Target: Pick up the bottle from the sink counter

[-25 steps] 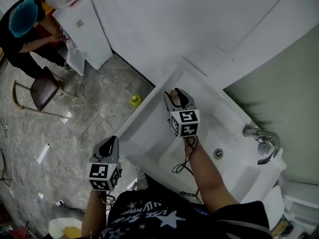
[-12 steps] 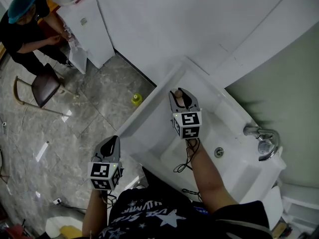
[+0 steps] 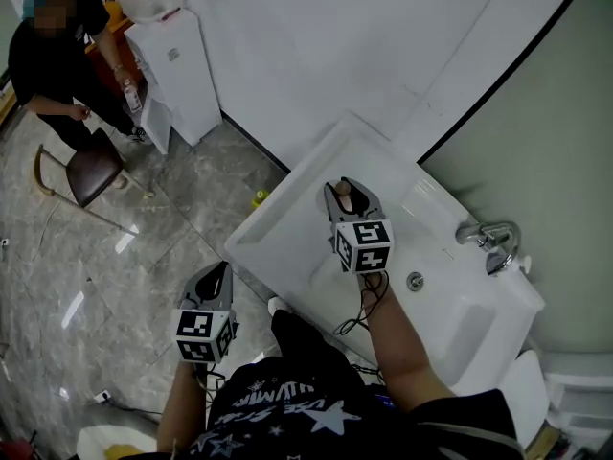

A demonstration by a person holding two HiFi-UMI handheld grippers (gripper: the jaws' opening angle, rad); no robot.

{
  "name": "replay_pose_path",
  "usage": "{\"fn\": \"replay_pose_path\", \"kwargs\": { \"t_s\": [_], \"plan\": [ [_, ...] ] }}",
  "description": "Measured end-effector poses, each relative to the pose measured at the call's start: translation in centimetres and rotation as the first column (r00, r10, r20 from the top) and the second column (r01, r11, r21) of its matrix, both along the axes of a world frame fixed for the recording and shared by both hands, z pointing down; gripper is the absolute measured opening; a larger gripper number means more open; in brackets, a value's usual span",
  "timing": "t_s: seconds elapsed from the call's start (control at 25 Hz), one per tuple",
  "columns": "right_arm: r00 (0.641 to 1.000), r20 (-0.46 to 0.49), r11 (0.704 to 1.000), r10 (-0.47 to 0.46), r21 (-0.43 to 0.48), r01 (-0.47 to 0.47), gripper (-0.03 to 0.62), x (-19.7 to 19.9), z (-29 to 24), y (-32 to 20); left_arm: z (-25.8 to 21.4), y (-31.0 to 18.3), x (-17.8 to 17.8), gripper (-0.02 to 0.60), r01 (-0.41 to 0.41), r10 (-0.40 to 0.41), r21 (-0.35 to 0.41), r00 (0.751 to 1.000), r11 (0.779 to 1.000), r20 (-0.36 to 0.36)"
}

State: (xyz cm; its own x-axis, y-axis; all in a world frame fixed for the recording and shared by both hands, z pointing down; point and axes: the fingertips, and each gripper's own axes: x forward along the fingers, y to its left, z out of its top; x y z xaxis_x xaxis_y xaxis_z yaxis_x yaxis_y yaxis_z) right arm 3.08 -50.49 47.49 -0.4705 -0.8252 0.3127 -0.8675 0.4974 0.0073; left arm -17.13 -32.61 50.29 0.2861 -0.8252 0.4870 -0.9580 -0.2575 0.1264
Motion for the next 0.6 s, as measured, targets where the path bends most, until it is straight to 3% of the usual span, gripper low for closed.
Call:
{"fn": "replay_pose_path", "kwargs": {
  "t_s": [0.6],
  "plan": [
    [0.999, 0.018, 0.999, -0.026, 0.04, 0.026, 0.138, -0.9, -3.8, 15.9, -2.7, 13.1, 0.3, 0.021, -0.022, 0.025, 0.112, 0.999, 0.993, -0.023]
  ]
}}
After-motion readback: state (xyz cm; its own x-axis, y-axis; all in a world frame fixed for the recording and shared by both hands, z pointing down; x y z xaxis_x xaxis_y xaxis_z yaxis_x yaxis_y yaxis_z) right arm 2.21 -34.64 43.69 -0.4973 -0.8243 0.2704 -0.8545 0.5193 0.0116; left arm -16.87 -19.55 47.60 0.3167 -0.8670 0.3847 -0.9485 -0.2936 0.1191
